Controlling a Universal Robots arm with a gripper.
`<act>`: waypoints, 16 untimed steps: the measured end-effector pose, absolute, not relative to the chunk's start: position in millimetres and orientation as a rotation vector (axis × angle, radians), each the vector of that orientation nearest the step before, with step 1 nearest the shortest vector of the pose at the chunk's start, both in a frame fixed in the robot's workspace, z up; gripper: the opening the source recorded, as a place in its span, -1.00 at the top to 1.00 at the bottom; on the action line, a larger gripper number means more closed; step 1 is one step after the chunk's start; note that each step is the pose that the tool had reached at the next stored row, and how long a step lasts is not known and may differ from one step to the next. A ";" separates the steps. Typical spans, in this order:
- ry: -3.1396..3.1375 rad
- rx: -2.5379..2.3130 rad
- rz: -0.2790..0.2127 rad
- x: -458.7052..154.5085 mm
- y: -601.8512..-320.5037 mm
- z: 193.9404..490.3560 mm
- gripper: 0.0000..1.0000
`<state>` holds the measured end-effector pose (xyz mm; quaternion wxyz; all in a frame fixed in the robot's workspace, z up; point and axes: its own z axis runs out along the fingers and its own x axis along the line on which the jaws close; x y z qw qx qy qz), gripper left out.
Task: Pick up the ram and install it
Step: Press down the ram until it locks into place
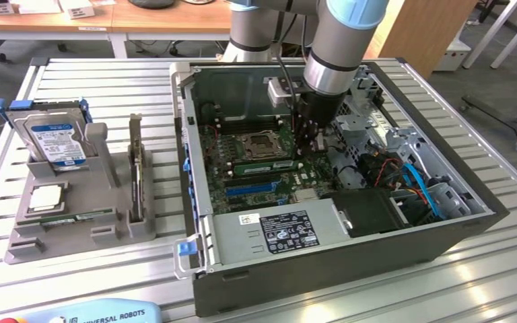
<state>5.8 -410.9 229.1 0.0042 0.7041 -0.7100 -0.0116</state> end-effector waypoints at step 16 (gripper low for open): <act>-2.225 2.207 -0.038 5.8 -410.9 227.0 0.80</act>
